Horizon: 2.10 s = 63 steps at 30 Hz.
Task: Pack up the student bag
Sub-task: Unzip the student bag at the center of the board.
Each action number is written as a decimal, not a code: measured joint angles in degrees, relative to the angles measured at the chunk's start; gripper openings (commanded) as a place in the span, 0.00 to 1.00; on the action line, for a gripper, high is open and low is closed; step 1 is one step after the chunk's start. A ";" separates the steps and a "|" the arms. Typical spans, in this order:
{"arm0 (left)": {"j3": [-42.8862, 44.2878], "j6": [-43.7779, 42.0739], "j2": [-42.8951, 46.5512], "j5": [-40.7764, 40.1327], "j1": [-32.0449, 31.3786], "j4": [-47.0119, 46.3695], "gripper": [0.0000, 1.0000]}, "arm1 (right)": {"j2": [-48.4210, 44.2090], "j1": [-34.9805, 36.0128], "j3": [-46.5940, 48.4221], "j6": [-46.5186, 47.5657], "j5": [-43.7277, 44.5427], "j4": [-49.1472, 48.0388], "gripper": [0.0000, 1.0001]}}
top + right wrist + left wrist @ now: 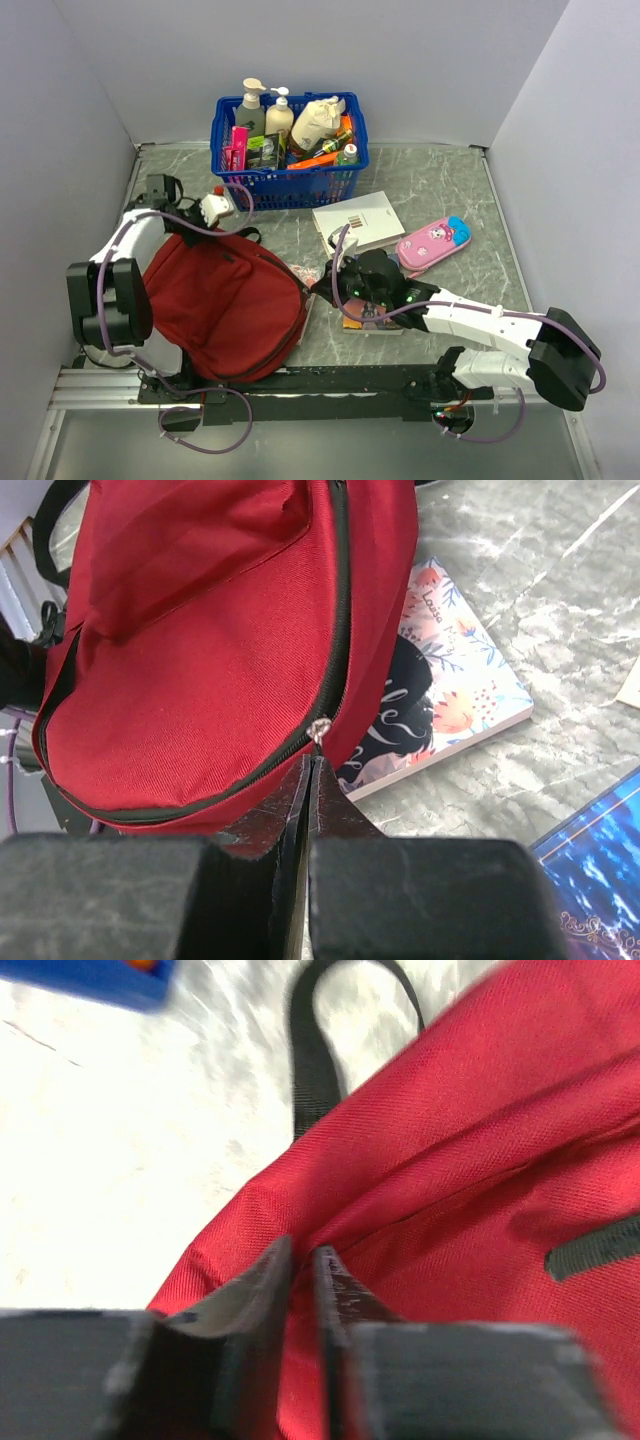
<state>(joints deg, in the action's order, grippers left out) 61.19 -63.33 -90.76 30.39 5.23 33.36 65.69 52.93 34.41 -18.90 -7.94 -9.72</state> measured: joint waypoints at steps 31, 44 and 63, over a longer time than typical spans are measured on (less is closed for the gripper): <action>22.05 -14.01 -9.75 16.20 -32.35 29.24 0.70 | -0.76 3.93 0.09 -0.52 3.10 -1.33 0.00; 24.06 -23.10 -14.84 14.67 -37.79 39.43 0.24 | -1.22 4.11 0.09 0.33 4.15 -1.46 0.00; 42.12 -8.76 -20.09 11.80 -28.98 35.58 0.01 | -4.26 4.48 0.13 1.86 7.58 -1.99 0.00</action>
<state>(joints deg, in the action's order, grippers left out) 103.31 -72.10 -110.85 42.19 -23.75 68.95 61.43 57.41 34.54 -17.04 -0.36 -11.70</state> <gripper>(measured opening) 0.028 0.008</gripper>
